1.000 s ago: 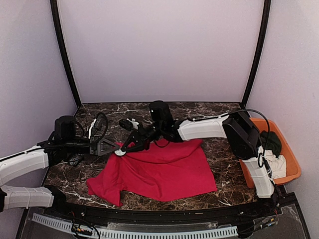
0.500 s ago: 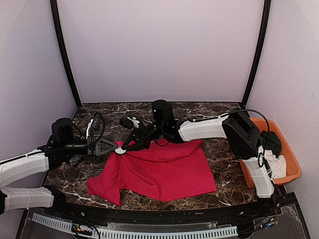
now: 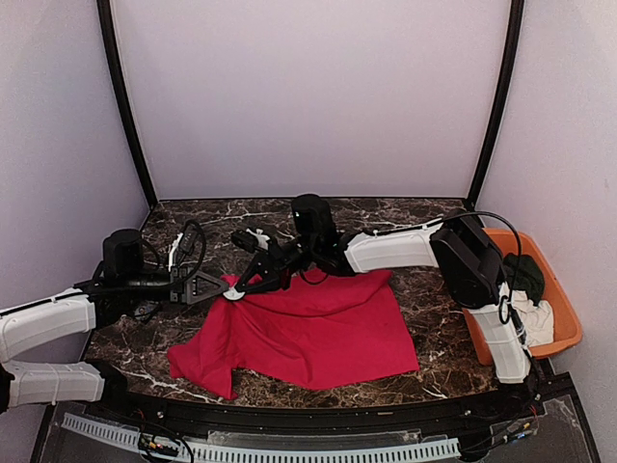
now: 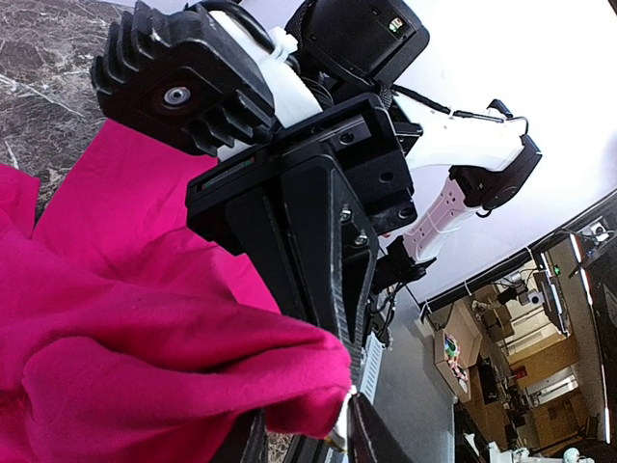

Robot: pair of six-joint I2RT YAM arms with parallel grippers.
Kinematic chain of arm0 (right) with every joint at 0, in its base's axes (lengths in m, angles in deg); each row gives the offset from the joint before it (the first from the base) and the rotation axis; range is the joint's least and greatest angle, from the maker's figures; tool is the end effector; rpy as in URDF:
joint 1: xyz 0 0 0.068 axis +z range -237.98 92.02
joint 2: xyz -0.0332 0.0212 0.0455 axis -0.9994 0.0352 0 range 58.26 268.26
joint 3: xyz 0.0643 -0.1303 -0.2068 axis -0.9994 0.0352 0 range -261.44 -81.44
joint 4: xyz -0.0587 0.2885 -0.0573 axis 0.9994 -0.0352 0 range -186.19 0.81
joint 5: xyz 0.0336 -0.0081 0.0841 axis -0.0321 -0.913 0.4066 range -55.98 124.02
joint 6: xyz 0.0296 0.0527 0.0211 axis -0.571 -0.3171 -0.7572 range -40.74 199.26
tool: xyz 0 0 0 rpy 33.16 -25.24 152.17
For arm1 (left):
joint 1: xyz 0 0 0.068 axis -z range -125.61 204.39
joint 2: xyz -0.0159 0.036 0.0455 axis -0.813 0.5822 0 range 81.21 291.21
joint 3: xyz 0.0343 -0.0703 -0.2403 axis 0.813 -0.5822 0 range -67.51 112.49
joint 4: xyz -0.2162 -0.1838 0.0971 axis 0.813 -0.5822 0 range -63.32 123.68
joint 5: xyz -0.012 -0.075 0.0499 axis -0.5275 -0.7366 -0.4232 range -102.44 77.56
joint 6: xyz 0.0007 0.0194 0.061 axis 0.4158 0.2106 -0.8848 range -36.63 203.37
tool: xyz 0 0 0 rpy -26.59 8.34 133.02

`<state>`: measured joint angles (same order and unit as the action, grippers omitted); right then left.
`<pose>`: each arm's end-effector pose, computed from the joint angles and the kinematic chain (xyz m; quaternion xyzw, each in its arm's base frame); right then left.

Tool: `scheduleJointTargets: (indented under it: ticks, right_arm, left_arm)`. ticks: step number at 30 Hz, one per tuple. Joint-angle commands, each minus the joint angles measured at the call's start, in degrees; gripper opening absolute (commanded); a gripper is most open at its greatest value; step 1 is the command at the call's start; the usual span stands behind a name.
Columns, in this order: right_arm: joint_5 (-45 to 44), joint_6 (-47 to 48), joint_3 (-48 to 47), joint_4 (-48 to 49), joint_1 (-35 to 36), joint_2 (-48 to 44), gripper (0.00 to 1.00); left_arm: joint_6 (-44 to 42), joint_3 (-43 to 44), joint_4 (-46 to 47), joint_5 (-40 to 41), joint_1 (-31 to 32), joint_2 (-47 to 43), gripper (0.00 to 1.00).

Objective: Pin the brooch onto the clothing
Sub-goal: Pin the brooch onto the flattened clothing.

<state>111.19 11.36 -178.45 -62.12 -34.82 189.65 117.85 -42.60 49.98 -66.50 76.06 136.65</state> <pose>0.2819 0.4571 0.1733 0.3333 -0.6348 -0.6800 0.1536 0.2255 -0.1328 0.1949 0.1989 0.7298 -0.5739 0.3139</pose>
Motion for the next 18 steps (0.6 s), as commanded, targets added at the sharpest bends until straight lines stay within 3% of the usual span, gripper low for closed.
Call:
scheduleJointTargets:
  ticks: [1,18]
  right_arm:
    - [0.32,3.81,-2.95,-3.31,0.26,1.21,0.00]
    - [-0.79,10.68,-6.61,-13.86,0.70,2.03,0.00]
  left_arm:
    - [-1.41,0.95,-1.19,-0.93,-0.31,-0.40,0.27]
    - [-1.93,1.17,-1.37,-1.52,-0.31,0.46,0.27]
